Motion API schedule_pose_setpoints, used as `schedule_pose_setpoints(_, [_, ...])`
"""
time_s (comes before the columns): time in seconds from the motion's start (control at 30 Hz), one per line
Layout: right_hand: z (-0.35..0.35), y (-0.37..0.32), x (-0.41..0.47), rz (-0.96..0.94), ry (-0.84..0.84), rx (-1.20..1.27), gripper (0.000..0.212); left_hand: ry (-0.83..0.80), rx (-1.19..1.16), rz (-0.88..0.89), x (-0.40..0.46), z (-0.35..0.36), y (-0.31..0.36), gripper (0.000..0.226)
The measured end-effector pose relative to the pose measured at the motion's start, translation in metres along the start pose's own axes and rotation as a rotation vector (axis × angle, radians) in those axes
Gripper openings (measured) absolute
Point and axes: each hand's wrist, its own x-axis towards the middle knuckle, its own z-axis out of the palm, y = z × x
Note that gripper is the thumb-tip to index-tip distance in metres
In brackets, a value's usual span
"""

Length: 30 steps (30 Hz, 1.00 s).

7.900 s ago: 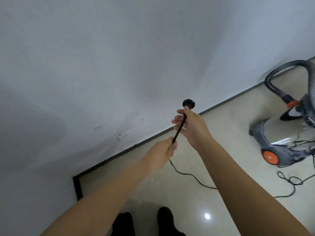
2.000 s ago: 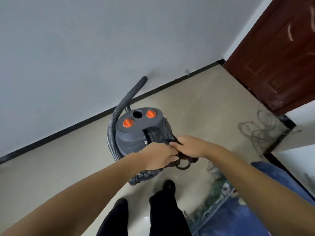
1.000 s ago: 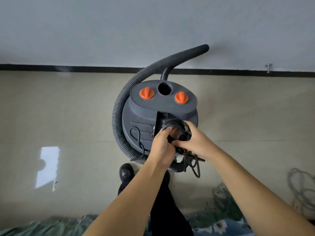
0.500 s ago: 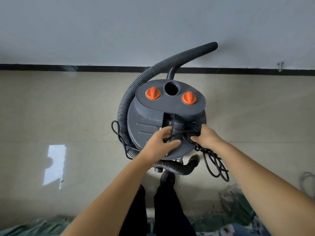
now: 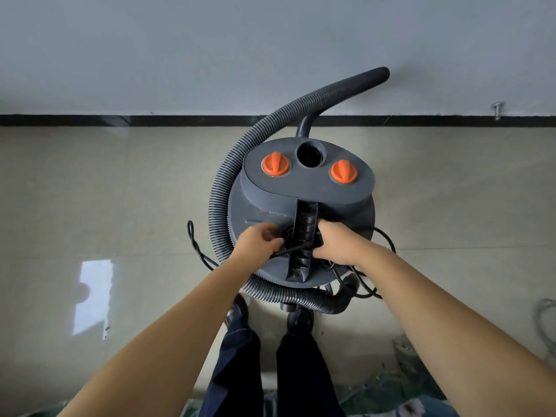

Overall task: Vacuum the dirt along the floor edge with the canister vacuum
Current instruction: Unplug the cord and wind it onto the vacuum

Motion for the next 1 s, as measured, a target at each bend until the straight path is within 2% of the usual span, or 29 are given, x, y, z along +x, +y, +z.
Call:
schedule_pose_setpoints(0.07, [-0.002,0.003,0.000,-0.050,0.032,0.009,0.033,-0.068,0.053,0.089,0.010,0.002,0.009,0.042])
schedule_pose_setpoints(0.13, [-0.002,0.005,0.001,-0.084,0.053,-0.003,0.033,-0.094,0.154,0.164,0.020,0.005,0.016,0.037])
schedule_pose_setpoints(0.23, [-0.002,0.006,0.000,-0.115,0.083,0.005,0.032,-0.048,0.280,0.184,0.028,0.006,0.022,0.021])
schedule_pose_setpoints(0.33, [-0.002,0.011,-0.012,-0.148,0.232,0.027,0.045,0.035,0.248,0.201,0.024,0.006,0.020,0.023])
schedule_pose_setpoints(0.4, [-0.001,0.021,-0.027,-0.099,0.375,0.065,0.053,0.091,0.220,0.190,0.020,0.000,0.010,0.025])
schedule_pose_setpoints(0.47, [0.002,0.034,-0.039,-0.049,0.477,0.101,0.042,0.151,0.165,0.147,0.018,-0.009,0.001,0.021])
schedule_pose_setpoints(0.57, [0.012,0.045,-0.045,0.030,0.516,0.150,0.029,0.247,0.151,0.135,0.015,-0.010,-0.004,0.016])
schedule_pose_setpoints(0.7, [0.022,0.031,-0.041,-0.018,0.608,0.136,0.033,0.422,0.075,0.039,0.007,0.006,-0.004,0.018])
schedule_pose_setpoints(0.87, [0.019,0.019,-0.036,-0.142,0.704,0.006,0.025,0.403,0.216,-0.011,0.013,-0.004,-0.001,0.028])
schedule_pose_setpoints(1.0, [0.003,0.017,-0.031,-0.167,0.687,-0.041,0.024,0.452,0.226,-0.071,0.014,-0.023,-0.024,0.028])
